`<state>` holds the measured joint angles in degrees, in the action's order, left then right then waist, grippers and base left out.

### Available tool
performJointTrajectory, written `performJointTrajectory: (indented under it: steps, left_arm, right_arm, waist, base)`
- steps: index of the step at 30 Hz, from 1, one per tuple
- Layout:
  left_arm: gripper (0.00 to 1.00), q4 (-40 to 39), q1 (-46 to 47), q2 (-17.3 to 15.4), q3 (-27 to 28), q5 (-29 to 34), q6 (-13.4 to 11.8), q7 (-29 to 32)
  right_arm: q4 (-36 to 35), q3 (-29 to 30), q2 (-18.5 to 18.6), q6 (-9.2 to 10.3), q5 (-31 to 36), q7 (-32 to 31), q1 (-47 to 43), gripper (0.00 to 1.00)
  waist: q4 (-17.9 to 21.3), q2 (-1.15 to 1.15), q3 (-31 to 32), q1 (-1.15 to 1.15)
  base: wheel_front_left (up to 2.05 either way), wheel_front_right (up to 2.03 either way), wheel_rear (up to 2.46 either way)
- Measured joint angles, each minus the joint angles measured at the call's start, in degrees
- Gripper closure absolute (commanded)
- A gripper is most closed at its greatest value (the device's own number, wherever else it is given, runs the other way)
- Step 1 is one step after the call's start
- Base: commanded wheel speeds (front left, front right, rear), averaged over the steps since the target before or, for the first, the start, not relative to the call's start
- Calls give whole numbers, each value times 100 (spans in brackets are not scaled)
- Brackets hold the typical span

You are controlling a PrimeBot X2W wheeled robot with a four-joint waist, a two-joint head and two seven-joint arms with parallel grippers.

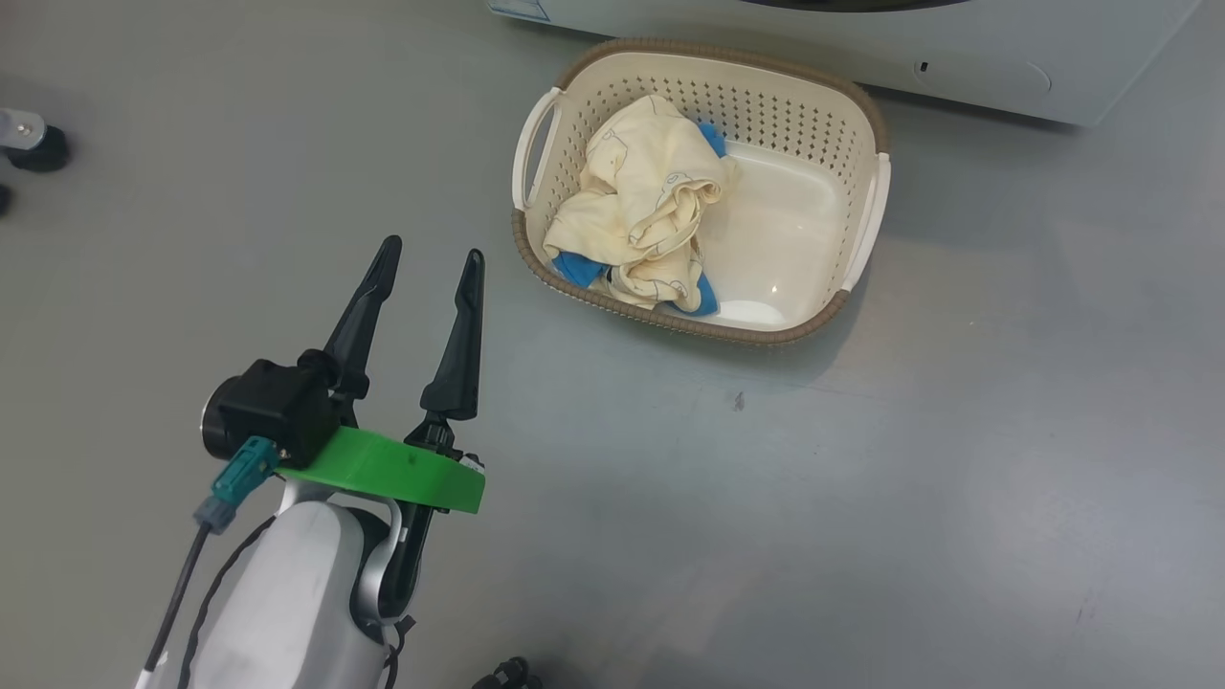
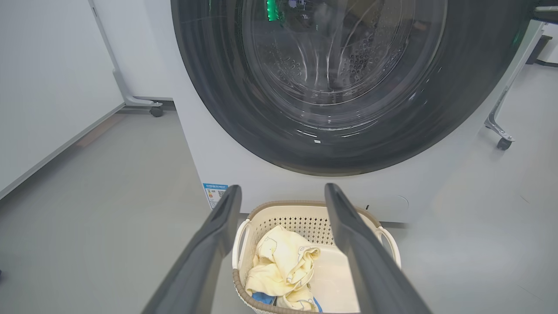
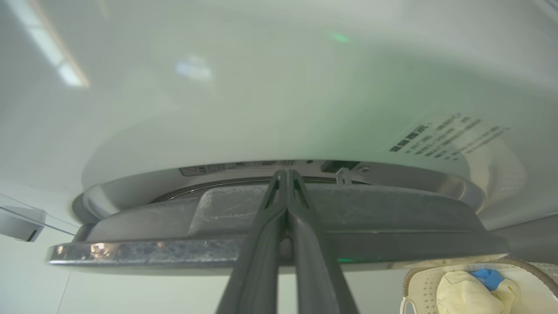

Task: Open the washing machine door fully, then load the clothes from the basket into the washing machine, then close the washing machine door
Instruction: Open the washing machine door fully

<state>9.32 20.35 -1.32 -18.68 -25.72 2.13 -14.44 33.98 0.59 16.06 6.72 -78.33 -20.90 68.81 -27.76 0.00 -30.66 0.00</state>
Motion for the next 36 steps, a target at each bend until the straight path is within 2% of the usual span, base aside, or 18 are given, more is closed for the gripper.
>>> performJointTrajectory:
  steps: [25, 36]
  left_arm:
    - [0, -12, 88, 7, -62, -101, -132, 0]
    - [0, 80, 91, 7, -21, -90, -185, 0]
  right_arm:
    - [601, -246, 171, -20, 34, -683, 357, 100]
    - [754, -231, 134, -336, -244, -1027, 212, 100]
  waist:
    - [-78, 0, -61, 0]
    - [6, 0, 113, 0]
  base:
    - [0, 0, 0]
    - [0, 0, 0]
